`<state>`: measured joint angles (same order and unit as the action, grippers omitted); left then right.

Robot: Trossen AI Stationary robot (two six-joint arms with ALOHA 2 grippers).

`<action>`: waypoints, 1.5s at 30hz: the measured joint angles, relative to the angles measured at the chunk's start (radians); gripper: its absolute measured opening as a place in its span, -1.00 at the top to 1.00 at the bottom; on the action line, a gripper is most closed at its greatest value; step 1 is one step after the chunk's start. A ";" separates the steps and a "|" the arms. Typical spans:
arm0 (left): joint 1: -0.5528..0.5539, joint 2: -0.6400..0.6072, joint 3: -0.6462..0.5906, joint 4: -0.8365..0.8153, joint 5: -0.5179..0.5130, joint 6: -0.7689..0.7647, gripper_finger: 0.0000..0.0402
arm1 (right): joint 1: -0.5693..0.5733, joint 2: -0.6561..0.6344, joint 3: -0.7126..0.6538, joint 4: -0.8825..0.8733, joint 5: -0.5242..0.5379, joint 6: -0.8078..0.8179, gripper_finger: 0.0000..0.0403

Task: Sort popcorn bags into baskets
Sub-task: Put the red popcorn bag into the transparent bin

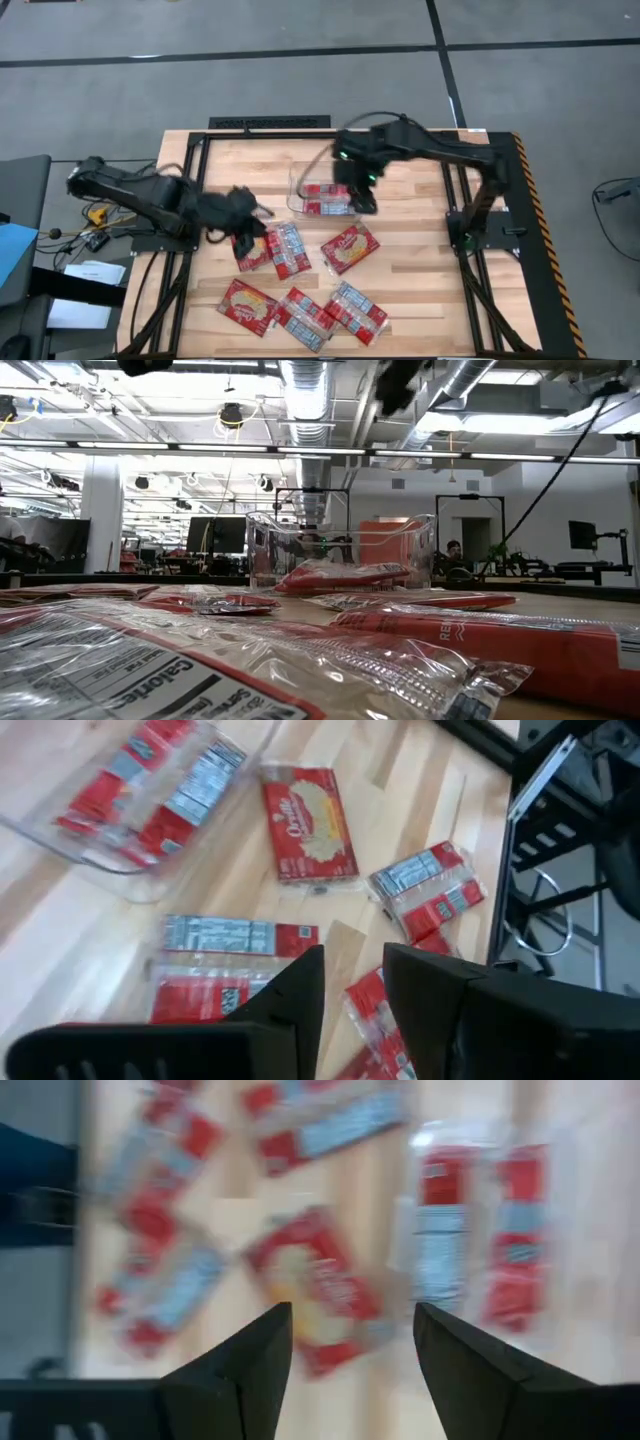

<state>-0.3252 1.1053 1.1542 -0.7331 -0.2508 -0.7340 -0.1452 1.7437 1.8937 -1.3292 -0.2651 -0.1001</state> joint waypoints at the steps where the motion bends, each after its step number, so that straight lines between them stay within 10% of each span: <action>1: -0.023 0.010 -0.033 0.045 -0.023 -0.006 0.58 | 0.026 -0.045 -0.038 0.018 -0.004 0.056 -0.13; 9: -0.059 0.170 -0.340 0.675 -0.147 -0.038 0.89 | 0.321 -0.366 -0.508 0.332 0.339 0.559 -0.09; 16: -0.035 0.491 -0.347 0.963 -0.082 -0.036 1.00 | 0.496 -0.515 -0.849 0.613 0.563 0.963 -0.07; 34: 0.019 0.893 -0.045 0.964 -0.104 0.074 1.00 | 0.550 -0.452 -0.989 0.625 0.759 1.211 -0.02; 45: 0.030 0.905 -0.043 0.813 -0.094 0.038 1.00 | 0.534 -0.410 -0.991 0.529 0.702 1.429 -0.41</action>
<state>-0.2947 2.0102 1.1114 0.0800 -0.3449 -0.6964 0.3887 1.3336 0.9031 -0.7999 0.4371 1.3285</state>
